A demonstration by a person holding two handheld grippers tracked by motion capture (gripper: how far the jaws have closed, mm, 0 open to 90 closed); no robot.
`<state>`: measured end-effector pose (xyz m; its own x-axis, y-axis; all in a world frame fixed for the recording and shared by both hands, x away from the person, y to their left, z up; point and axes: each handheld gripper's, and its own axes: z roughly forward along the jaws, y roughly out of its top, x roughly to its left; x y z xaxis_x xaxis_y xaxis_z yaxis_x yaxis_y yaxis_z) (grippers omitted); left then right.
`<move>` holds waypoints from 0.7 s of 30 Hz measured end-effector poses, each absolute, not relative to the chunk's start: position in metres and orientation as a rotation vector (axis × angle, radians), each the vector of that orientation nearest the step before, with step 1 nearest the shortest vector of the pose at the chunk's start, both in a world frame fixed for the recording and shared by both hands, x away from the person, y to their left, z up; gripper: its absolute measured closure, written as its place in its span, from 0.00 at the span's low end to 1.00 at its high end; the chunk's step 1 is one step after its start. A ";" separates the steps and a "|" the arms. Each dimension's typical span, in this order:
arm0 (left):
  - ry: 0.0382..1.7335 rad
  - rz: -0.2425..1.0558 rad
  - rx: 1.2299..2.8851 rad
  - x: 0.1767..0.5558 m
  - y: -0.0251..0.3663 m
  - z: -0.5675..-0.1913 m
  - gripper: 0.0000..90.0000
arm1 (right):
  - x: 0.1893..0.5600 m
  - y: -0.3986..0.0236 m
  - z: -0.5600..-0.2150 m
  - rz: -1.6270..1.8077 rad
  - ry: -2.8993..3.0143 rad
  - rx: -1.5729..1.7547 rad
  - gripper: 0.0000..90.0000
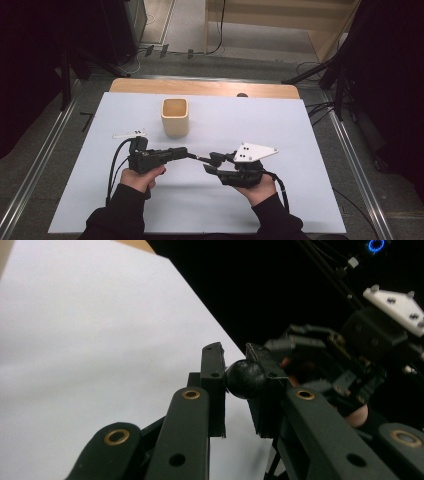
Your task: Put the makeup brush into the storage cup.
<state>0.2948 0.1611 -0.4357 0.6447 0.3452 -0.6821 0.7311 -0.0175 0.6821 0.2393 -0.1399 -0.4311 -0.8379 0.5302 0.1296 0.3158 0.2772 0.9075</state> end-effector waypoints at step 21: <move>0.912 -0.469 1.714 0.296 0.152 -0.439 0.88 | 0.258 -0.104 -0.429 1.224 2.594 0.611 0.80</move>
